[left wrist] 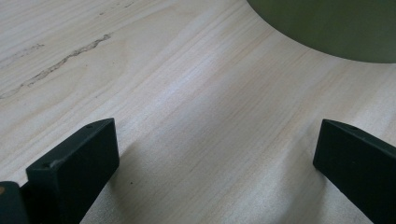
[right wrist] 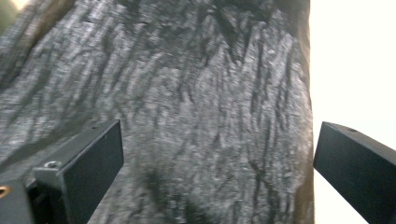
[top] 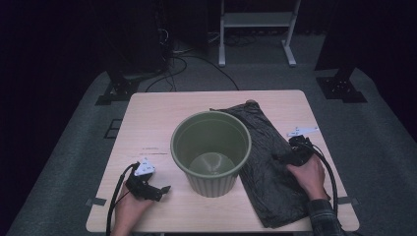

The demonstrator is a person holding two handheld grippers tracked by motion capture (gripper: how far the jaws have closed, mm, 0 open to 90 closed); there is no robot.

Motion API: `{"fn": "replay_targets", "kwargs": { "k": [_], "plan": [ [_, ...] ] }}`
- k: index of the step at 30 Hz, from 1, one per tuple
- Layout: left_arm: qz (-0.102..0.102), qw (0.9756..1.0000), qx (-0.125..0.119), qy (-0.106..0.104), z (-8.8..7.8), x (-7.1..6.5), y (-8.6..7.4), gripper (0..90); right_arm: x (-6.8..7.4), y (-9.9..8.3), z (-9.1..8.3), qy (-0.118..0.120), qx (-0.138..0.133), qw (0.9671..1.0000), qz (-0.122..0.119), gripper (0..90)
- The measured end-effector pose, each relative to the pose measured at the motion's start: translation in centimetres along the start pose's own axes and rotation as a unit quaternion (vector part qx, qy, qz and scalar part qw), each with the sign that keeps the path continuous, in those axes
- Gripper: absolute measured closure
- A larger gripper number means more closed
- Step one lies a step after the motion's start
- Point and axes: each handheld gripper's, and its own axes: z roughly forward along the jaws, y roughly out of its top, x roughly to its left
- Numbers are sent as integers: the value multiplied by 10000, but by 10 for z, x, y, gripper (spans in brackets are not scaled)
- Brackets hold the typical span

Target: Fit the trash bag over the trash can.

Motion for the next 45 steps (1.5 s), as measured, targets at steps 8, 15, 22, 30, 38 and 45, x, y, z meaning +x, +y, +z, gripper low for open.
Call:
{"fn": "replay_targets", "kwargs": {
  "k": [8, 15, 22, 30, 38, 45],
  "plan": [
    [30, 10000, 3, -23, 0, 0, 0, 0, -10, -5, 14, 82, 144, 9997, 178, 1],
    [39, 10000, 5, -35, 0, 0, 0, 0, 2, -3, 18, 225, 210, 9995, -76, 0],
    [43, 10000, 3, -45, 0, -1, 0, 0, 19, 1, 23, 502, 197, 9983, -242, 0],
    [50, 10000, 1, -58, 0, -1, 0, 0, 27, 4, 27, 741, 113, 9969, -257, 0],
    [67, 10000, 8, -69, 0, -2, 0, 0, 37, 10, 29, 1042, -5, 9943, -233, 0],
    [68, 9999, 4, -75, 0, -2, 0, 0, 49, 16, 35, 1158, -32, 9929, -279, 0]
  ]
}}
